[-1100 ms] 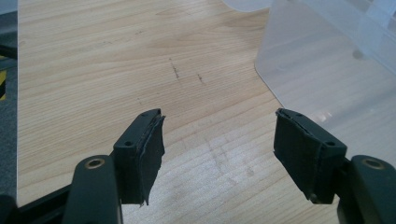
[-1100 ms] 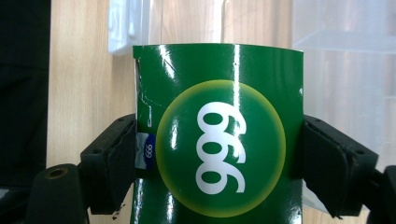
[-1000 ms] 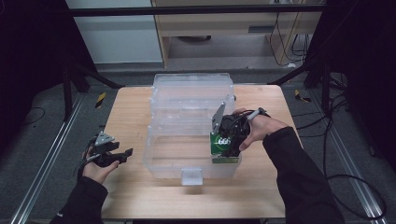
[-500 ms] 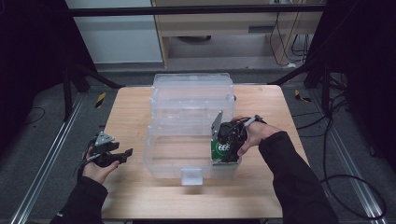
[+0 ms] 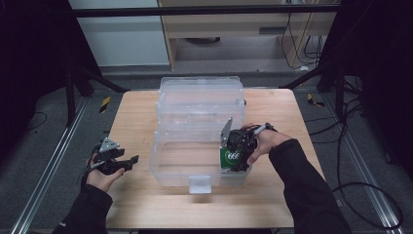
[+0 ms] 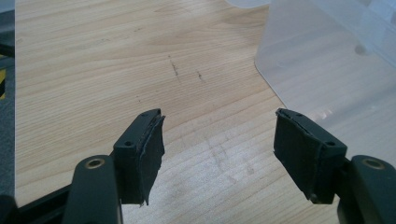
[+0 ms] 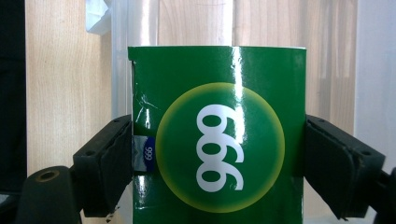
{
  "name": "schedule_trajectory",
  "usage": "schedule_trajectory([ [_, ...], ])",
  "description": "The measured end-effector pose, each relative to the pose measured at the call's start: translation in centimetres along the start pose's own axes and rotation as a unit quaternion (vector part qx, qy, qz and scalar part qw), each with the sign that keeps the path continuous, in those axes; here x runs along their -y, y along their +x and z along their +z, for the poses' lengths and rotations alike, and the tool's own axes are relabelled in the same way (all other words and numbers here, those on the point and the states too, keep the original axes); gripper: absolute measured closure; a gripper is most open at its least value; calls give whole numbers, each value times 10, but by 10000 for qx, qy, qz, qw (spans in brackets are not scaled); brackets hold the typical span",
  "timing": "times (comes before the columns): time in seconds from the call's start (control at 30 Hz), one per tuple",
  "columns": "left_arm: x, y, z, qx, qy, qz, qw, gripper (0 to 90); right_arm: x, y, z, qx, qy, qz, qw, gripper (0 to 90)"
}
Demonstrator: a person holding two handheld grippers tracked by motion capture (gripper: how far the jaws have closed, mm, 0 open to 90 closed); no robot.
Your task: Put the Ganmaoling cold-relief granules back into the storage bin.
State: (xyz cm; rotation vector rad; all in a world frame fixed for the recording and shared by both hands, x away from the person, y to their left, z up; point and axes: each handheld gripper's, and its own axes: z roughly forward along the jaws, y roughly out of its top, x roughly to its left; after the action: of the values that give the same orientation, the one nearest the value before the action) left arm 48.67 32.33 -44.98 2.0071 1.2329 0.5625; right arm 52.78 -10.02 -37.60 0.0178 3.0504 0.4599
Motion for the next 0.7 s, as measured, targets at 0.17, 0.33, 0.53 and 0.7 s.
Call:
schedule_trajectory([
  [0.17, 0, -1, 0, -7, -14, -10, 10000, 321, 2, 0, -1, -6, -59, 92, 9999, 157],
  [0.33, 0, 0, 0, -6, 2, 3, 10000, 322, 1, 1, -4, -55, -122, 164, 9998, 152],
  [0.53, 0, -1, 0, -3, -12, -6, 10000, 322, 1, 3, -11, 75, -303, 243, 9992, 162],
  [0.7, 0, -1, 1, -1, -18, -6, 10000, 325, 3, 4, -19, 320, -479, 386, 9976, 192],
])
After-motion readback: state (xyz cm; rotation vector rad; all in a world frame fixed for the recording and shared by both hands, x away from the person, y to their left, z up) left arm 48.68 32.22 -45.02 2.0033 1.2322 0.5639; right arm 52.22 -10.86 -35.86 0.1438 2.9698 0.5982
